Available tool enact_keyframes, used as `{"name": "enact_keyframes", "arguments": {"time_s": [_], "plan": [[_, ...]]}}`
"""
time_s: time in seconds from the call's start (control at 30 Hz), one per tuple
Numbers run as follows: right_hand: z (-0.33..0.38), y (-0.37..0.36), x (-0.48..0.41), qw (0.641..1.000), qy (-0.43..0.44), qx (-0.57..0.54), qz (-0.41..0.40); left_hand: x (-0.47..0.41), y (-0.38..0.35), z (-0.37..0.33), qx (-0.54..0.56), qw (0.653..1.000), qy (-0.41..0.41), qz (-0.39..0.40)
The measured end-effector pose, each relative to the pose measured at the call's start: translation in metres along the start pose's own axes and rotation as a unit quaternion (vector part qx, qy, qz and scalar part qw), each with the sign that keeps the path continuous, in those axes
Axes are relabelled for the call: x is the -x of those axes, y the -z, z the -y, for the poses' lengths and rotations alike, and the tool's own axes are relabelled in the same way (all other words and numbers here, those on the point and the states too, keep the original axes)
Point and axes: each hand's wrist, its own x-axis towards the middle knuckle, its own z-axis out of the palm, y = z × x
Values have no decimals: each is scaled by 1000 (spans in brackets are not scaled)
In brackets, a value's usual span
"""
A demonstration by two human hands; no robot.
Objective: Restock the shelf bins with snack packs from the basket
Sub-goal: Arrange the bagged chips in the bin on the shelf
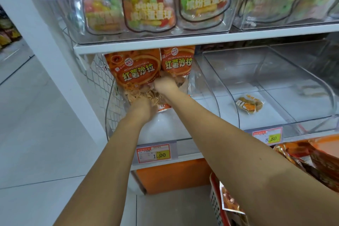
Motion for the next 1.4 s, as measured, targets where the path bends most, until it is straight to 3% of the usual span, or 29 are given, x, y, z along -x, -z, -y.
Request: {"name": "enact_keyframes", "arguments": {"time_s": [0.07, 0.17, 0.3, 0.47, 0.7, 0.87, 1.07, 1.17, 1.33, 1.4], "plan": [[4, 13, -1, 998, -34, 2, 61, -2, 0, 3, 16, 999, 26, -19], [11, 39, -2, 994, -60, -18, 91, -5, -3, 6, 28, 998, 41, -32], [14, 62, -9, 989, -45, 73, 118, -4, -2, 5, -3, 998, 45, -51], [7, 56, -14, 995, -5, 78, 57, -3, -1, 8, -27, 995, 63, -69], [-15, 35, -13, 992, -17, 122, 12, 8, -4, 4, -106, 994, -25, -14], [-31, 25, 11, 948, 26, 316, 20, 17, 5, -3, -129, 988, 71, -53], [-30, 46, 48, 944, 12, 308, 120, 33, 11, -5, -145, 983, 108, -40], [-24, 68, 67, 958, 55, 275, 67, 44, 14, -6, -124, 988, 78, -52], [-32, 124, 137, 973, 145, 177, 32, 90, 10, -30, -13, 973, -116, -198], [-49, 145, 161, 976, 135, 163, 43, 110, 7, -48, -8, 960, -169, -222]]}}
